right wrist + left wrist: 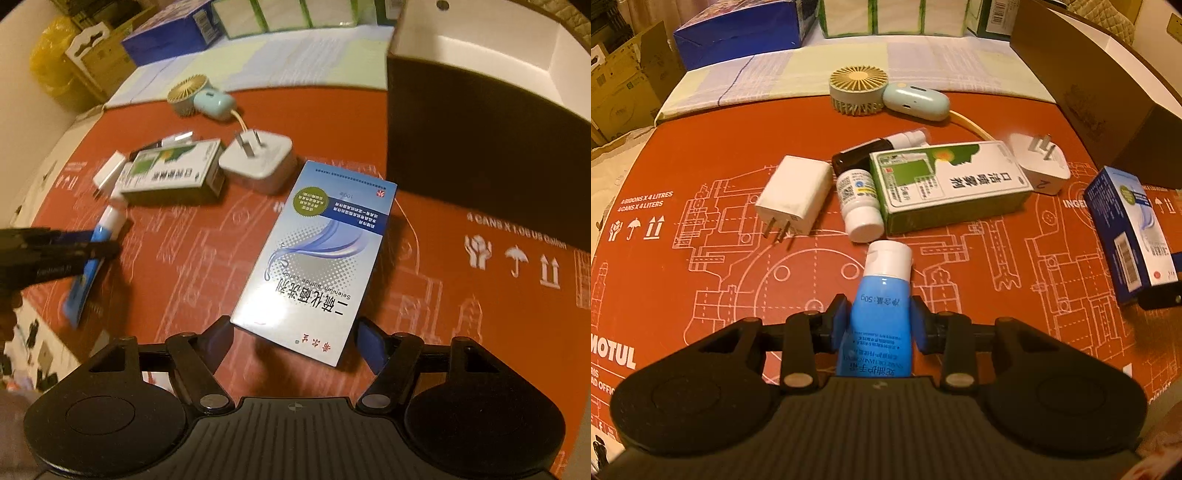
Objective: Organize rigid objects
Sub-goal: 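Grasp the blue tube with the left gripper while the right gripper approaches the white-and-blue medicine box, then lift the blue tube with the left gripper while the right gripper grasps the medicine box, then lower the tube and medicine box into the brown box and open both grippers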
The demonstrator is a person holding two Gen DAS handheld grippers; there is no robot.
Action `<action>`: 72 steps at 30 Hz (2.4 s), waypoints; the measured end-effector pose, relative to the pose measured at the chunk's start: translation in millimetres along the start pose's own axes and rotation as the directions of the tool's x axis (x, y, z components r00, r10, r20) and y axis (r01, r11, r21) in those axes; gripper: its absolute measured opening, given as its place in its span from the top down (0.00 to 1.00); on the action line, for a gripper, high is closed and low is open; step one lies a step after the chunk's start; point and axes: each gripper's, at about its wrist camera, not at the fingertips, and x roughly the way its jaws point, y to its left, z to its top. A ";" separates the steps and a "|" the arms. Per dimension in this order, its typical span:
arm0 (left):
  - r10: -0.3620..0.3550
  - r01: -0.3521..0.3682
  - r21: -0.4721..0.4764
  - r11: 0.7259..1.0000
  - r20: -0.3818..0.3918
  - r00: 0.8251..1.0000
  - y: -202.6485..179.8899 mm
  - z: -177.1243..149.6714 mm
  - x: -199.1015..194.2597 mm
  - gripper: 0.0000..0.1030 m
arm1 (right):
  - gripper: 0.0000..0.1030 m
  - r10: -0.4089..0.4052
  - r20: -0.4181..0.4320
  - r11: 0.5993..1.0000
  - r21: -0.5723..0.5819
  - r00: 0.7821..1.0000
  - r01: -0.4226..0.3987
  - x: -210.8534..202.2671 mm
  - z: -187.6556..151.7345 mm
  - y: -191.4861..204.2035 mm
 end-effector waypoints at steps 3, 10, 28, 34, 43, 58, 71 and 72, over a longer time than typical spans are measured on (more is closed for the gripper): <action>0.001 -0.001 -0.002 1.000 -0.004 1.000 -2.2 -0.9 -0.8 0.70 | 0.31 -0.014 -0.028 1.000 -0.017 1.000 0.014 -3.5 -4.0 -0.1; 0.016 -0.016 -0.015 1.000 -0.018 1.000 -3.0 1.9 0.3 0.69 | 0.19 -0.055 0.062 0.998 0.014 0.997 0.054 -15.4 8.0 0.9; 0.036 -0.036 0.019 0.999 -0.007 0.999 -10.3 -1.0 -1.0 0.70 | 0.37 -0.128 0.095 0.988 0.102 0.987 0.119 12.7 21.5 -1.1; 0.025 -0.025 0.006 1.000 -0.004 1.000 -10.5 -2.6 -3.7 0.70 | 0.38 -0.101 0.103 0.991 0.102 0.990 0.091 6.4 15.3 -5.6; 0.026 -0.026 0.013 1.000 0.030 0.999 -16.2 10.6 -14.1 0.70 | 0.38 -0.080 0.130 0.991 0.115 0.988 0.065 -9.1 13.4 -14.9; -0.007 0.005 0.025 1.000 0.108 0.994 -33.6 33.7 -41.8 0.70 | 0.38 -0.017 0.187 0.998 0.065 0.982 0.005 -32.8 20.8 -10.6; -0.094 0.079 0.082 0.994 0.201 0.975 -74.0 70.5 -75.7 0.70 | 0.38 0.051 0.299 0.999 -0.002 0.953 -0.053 -79.1 30.5 -8.8; -0.103 0.086 0.091 0.992 0.207 0.973 -78.7 74.3 -77.5 0.70 | 0.38 0.051 0.311 0.999 -0.001 0.949 -0.053 -83.3 31.8 -10.2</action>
